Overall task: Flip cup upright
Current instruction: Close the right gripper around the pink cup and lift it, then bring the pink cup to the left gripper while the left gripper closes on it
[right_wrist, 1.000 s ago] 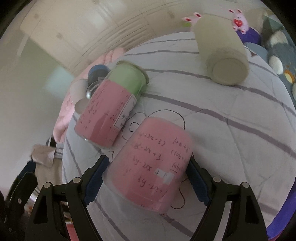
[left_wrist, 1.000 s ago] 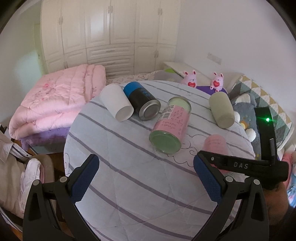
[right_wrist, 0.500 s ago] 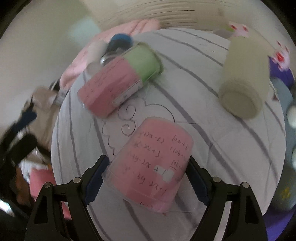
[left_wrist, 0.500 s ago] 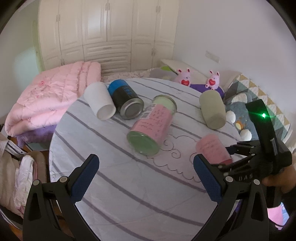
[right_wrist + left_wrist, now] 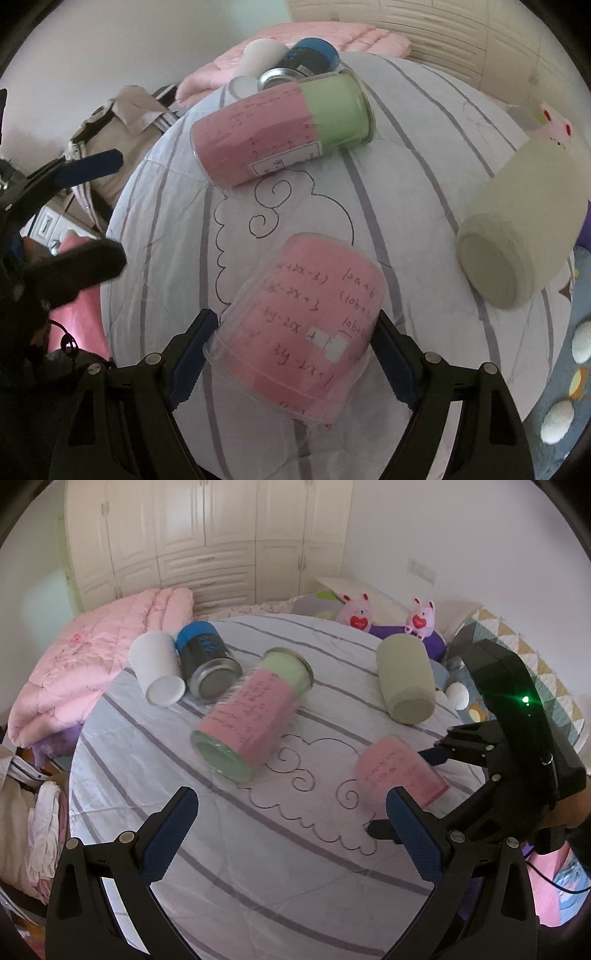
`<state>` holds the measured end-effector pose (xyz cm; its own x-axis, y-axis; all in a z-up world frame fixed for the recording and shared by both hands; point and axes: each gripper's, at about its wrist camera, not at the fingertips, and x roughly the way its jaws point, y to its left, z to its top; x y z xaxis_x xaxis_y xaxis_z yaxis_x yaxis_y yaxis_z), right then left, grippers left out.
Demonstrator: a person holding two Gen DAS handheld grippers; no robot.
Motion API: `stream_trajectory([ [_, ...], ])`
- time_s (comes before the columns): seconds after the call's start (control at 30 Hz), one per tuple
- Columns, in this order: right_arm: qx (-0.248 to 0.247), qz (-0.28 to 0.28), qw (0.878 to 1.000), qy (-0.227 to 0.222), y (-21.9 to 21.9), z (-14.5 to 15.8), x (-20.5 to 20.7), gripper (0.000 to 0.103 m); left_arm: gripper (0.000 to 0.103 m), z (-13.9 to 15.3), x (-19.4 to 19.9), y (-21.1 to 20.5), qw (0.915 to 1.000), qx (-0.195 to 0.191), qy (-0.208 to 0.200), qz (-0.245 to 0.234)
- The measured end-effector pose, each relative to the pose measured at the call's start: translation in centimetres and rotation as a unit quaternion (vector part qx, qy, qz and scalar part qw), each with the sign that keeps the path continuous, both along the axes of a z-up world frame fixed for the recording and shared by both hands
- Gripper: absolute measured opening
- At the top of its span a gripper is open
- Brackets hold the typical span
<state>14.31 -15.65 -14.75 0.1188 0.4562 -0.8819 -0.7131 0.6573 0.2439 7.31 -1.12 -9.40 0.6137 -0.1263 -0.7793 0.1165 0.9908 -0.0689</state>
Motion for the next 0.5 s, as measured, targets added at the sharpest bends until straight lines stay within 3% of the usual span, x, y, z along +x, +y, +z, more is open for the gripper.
stream_trajectory([
  [0.23, 0.032, -0.004, 0.999, -0.002, -1.8, 0.0, -0.4, 0.085, 0.103, 0.2, -0.1, -1.9, 0.9999, 0.016, 0.001, 0.005],
  [0.5, 0.085, -0.033, 0.995, -0.029, -4.9, 1.2, -2.0, 0.086, 0.103, 1.1, -1.2, -4.4, 0.9998, 0.007, -0.019, -0.01],
])
